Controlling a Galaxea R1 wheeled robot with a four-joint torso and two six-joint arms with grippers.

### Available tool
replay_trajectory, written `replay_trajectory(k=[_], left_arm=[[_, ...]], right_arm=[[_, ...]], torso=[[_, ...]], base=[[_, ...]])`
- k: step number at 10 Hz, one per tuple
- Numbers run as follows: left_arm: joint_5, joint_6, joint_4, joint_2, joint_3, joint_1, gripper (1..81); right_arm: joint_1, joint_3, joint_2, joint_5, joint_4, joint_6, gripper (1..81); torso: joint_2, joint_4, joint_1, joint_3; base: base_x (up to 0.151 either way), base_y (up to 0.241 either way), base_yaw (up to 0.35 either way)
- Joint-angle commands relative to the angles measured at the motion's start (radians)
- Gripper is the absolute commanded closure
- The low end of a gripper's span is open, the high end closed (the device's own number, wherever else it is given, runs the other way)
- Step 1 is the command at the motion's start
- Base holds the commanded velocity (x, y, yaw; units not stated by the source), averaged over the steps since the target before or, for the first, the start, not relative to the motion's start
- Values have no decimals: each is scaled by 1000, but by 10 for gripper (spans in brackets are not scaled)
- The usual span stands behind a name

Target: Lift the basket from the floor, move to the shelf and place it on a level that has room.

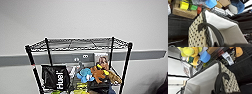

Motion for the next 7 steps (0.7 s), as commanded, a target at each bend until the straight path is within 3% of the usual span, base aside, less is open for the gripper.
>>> replay_trajectory(k=[1,6,7], left_arm=[[32,5,11,-29,35,-104,811],[35,5,11,-27,35,-104,811],[35,5,11,-29,35,-104,811]], right_arm=[[101,38,-27,-29,-2,1,811],[99,33,-27,-29,-3,1,811],[101,33,-27,-29,-2,1,811]], torso=[[0,0,0,0],[0,0,0,0],[0,0,1,0]], base=[[87,0,0],[79,0,0],[0,0,0]])
